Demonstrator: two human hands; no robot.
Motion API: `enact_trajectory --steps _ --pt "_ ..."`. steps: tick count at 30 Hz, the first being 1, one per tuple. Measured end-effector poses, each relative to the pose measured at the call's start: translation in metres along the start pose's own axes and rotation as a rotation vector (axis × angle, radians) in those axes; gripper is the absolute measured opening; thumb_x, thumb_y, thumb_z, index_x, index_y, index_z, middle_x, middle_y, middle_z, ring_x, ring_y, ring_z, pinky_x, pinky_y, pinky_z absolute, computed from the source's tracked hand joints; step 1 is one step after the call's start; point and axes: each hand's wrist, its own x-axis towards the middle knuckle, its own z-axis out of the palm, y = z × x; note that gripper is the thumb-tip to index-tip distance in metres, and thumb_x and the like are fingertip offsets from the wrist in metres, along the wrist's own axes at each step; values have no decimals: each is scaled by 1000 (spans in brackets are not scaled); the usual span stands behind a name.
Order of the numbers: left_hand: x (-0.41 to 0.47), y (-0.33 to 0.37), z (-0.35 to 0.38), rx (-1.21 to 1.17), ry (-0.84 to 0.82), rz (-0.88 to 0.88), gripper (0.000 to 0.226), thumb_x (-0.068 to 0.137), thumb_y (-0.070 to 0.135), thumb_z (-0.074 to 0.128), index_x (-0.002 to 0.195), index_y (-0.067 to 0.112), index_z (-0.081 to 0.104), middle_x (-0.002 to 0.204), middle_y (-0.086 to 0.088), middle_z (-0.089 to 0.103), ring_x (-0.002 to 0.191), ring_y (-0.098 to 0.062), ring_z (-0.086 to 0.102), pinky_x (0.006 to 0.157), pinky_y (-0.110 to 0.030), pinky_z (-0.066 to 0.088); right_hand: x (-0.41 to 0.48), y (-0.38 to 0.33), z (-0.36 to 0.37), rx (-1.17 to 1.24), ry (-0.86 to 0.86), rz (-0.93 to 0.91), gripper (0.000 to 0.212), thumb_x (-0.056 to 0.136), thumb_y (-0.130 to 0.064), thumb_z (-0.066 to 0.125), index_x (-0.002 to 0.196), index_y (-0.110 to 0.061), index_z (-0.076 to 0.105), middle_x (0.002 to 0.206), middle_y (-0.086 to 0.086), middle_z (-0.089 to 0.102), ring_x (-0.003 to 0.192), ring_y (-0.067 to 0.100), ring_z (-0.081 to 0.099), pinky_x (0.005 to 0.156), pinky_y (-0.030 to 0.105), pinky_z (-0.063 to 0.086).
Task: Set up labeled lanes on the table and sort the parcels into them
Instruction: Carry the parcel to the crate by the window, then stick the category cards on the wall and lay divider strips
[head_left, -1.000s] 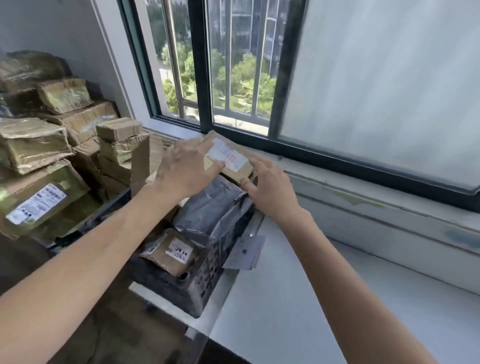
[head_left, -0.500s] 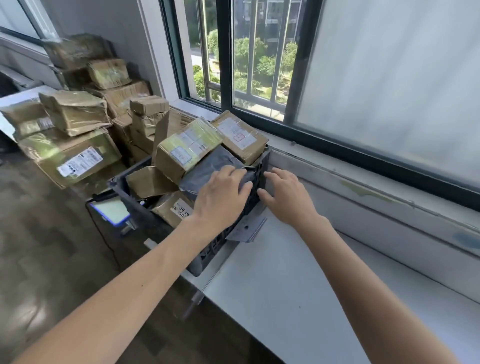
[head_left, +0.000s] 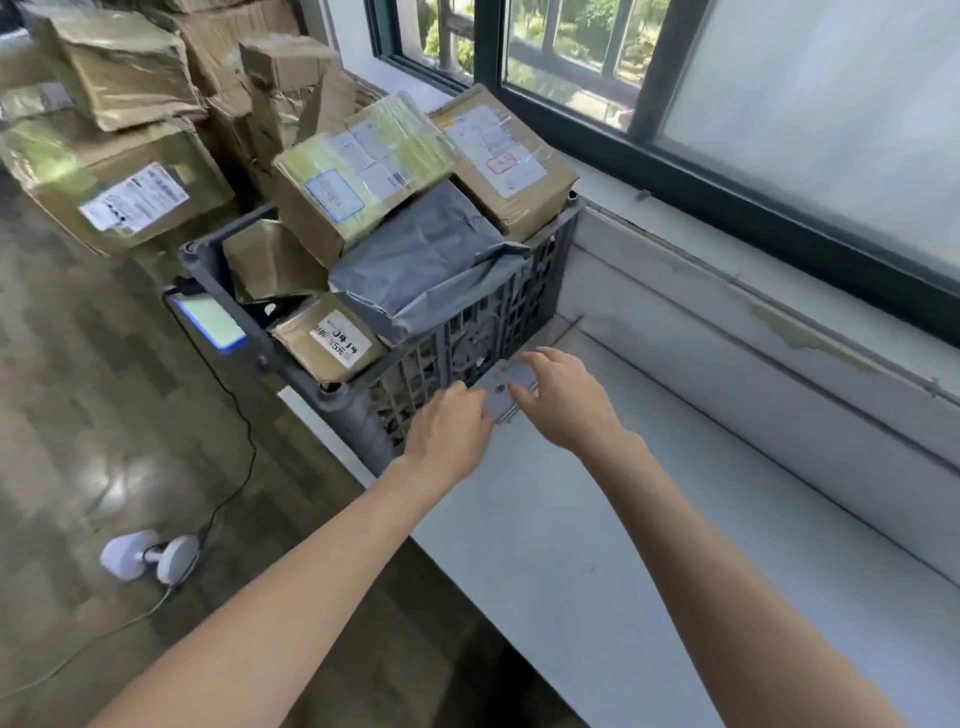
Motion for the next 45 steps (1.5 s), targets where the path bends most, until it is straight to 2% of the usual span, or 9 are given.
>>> enact_trajectory --steps 7,16,18,19,20,22,27,35,45 --pt "43 -11 41 -71 -23 -149 27 103 27 45 117 10 60 115 -12 55 103 -38 59 72 -37 39 50 25 26 -16 -95 -40 47 103 -35 47 144 -13 49 146 8 51 134 30 44 105 41 43" --pt "84 -31 67 -366 -171 -292 39 99 29 57 129 4 60 125 -15 63 114 -35 59 86 -34 47 98 42 48 58 -136 15 37 103 -27 44 134 -14 59 135 12 58 119 33 55 89 39 48" --pt "87 -34 75 -454 -201 -333 22 99 28 57 105 8 63 118 -20 65 93 -31 59 77 -33 44 109 45 54 40 -155 41 35 103 -26 46 133 -14 59 135 13 57 119 35 56 89 40 47" --pt "88 -36 78 -487 -183 -354 16 99 25 55 88 13 56 84 -10 55 79 -26 52 70 -32 39 115 46 57 28 -164 53 37 103 -26 47 135 -14 58 140 13 54 122 35 54 92 40 47" --pt "90 -38 82 -525 -153 -393 23 98 21 54 75 17 48 82 4 37 70 -24 45 64 -30 33 120 47 61 23 -165 69 39 102 -26 48 138 -15 56 146 13 48 127 36 51 96 41 47" --pt "95 -42 88 -596 -88 -481 35 96 14 51 62 17 41 60 -5 44 60 -32 54 56 -31 34 129 51 67 21 -150 120 43 102 -26 50 143 -14 52 155 15 37 135 37 44 105 44 44" --pt "104 -46 99 -865 -209 -717 21 101 23 50 111 8 63 79 -11 73 53 -22 69 47 -30 54 144 57 86 12 -187 220 47 100 -28 52 143 -10 49 147 17 43 131 39 44 104 47 44" --pt "109 -38 109 -1225 -291 -849 24 103 21 50 89 5 61 76 -9 74 52 -16 70 45 -25 54 138 63 98 39 -130 269 40 95 -12 50 135 -5 52 130 23 55 121 41 48 91 43 45" --pt "111 -39 95 -1197 -317 -718 16 100 12 57 88 5 65 72 -7 69 59 -16 71 49 -30 57 108 93 74 389 -16 498 57 90 -16 57 147 -16 46 134 9 61 122 33 56 98 40 49"
